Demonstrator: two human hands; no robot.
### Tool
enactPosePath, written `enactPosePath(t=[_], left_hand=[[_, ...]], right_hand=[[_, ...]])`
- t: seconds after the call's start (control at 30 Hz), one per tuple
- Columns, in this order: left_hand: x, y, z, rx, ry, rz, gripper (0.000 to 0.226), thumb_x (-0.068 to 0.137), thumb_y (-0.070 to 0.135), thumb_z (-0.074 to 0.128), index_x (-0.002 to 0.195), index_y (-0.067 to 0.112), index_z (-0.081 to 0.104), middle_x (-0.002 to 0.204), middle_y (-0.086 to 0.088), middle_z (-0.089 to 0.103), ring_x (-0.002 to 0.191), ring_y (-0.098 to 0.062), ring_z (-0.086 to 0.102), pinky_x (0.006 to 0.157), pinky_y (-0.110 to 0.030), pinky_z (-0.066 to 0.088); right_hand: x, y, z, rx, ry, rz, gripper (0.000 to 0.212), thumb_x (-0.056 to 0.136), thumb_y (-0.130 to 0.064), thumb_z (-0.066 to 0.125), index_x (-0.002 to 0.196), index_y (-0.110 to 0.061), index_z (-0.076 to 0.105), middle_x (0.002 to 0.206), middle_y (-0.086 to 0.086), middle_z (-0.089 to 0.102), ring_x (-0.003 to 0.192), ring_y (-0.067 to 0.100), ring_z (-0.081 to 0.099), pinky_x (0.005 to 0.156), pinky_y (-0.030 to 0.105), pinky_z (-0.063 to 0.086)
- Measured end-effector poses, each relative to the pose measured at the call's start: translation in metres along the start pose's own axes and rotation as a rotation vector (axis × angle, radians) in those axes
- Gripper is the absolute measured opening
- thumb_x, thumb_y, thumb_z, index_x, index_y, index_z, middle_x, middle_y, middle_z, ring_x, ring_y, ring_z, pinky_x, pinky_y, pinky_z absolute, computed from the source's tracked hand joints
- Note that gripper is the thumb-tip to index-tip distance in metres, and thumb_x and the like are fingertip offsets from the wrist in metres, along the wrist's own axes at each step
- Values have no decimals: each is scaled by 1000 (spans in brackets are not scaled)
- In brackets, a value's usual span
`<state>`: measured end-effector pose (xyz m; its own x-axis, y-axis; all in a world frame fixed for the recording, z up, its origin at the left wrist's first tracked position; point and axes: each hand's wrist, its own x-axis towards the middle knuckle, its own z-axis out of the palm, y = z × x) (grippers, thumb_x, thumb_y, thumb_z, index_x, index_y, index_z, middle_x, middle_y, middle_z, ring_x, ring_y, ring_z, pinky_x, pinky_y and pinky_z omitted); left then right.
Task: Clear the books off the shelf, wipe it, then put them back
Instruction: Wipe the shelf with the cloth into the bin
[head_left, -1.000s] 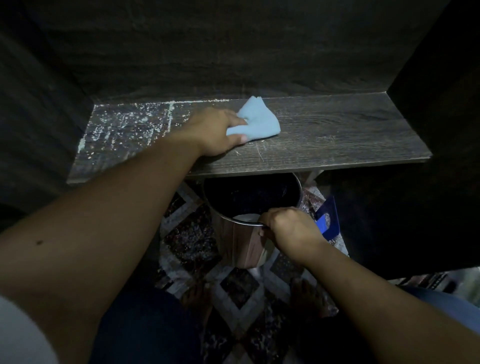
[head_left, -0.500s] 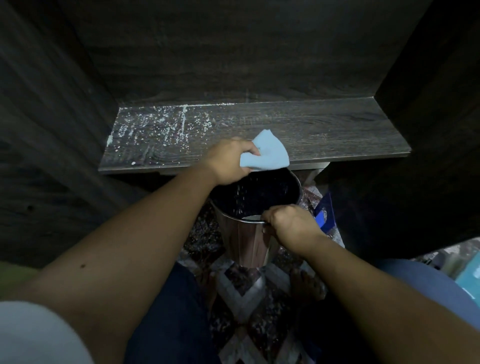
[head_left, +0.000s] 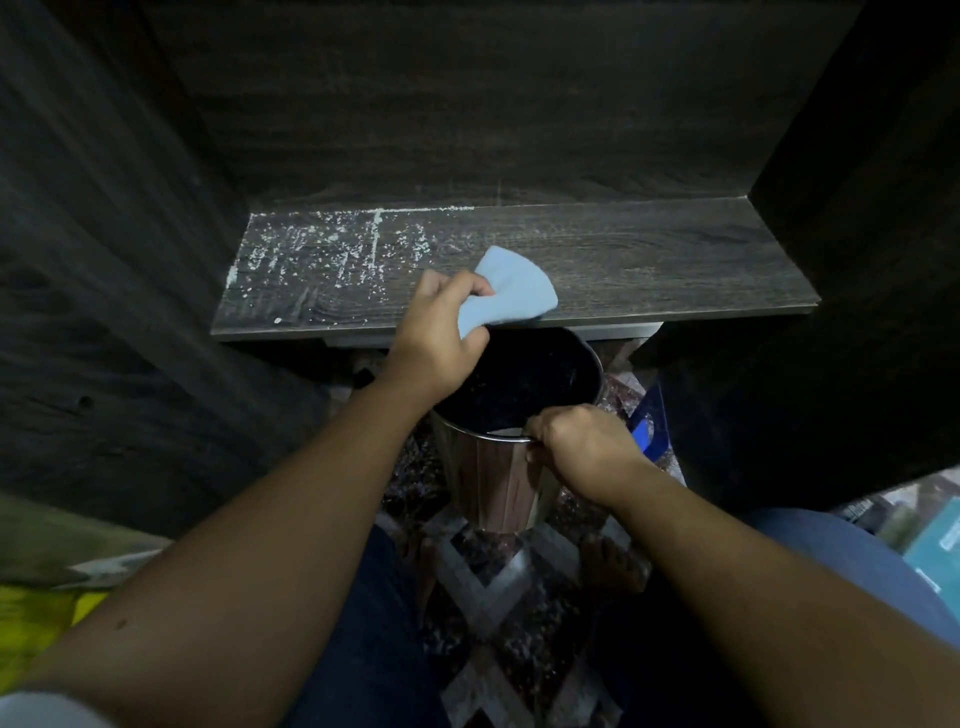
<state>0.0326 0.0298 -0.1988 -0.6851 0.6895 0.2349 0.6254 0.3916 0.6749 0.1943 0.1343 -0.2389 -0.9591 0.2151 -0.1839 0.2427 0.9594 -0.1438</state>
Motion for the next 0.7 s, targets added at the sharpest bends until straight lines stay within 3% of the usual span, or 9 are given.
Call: enactPosePath(t=[0.1,0.2,0.27,0.37,0.43,0.57,0.7], left_hand=[[6,3,6,24,37,37,43,77,0,61,117,16,58,111,-1,37,99,-15,45,87,-18,32],[12,-1,13,221,-7,24,44,79,8,63,120,22,56,118,-5,39,105,-24,48,93,-35,39],[13,-5,19,373,-45,-9,45,82,19,63,124,27,53,125,-7,42,113,-30,47,96,-43,36],[15,-3,25,537,-103,-54,44,89,34,59,131,31,45,132,-11,44,119,-35,43,96,-45,33],[13,0,26,592,-115,-31,43,91,32,57,131,31,43,129,-13,46,116,-36,42,94,-45,35],[5,2,25,373,-165,33,40,89,19,59,128,25,51,119,-14,46,106,-36,49,88,-39,41],[3,1,12,131,-156,57,35,88,24,65,122,22,58,107,-7,46,101,-27,54,81,-22,35]], right_hand=[[1,2,2,-4,-7,4,18,93,-25,53,107,-20,62,110,5,64,100,32,60,76,36,48],[1,4,3,-3,-20,3,18,93,-25,53,108,-20,62,109,6,64,99,32,60,77,38,50],[0,5,4,3,-20,-1,17,93,-24,53,106,-18,62,108,6,64,97,33,60,77,39,51],[1,8,5,6,-14,-2,17,92,-23,53,105,-18,62,107,7,64,97,34,60,77,41,52],[1,8,6,10,-13,1,17,92,-23,53,106,-18,62,108,8,64,97,34,60,78,42,51],[1,8,6,-6,-10,-1,18,93,-21,52,109,-18,62,111,7,63,99,33,60,78,39,50],[-2,8,5,-11,4,-8,18,93,-21,52,109,-19,62,111,6,63,100,33,60,78,37,49]])
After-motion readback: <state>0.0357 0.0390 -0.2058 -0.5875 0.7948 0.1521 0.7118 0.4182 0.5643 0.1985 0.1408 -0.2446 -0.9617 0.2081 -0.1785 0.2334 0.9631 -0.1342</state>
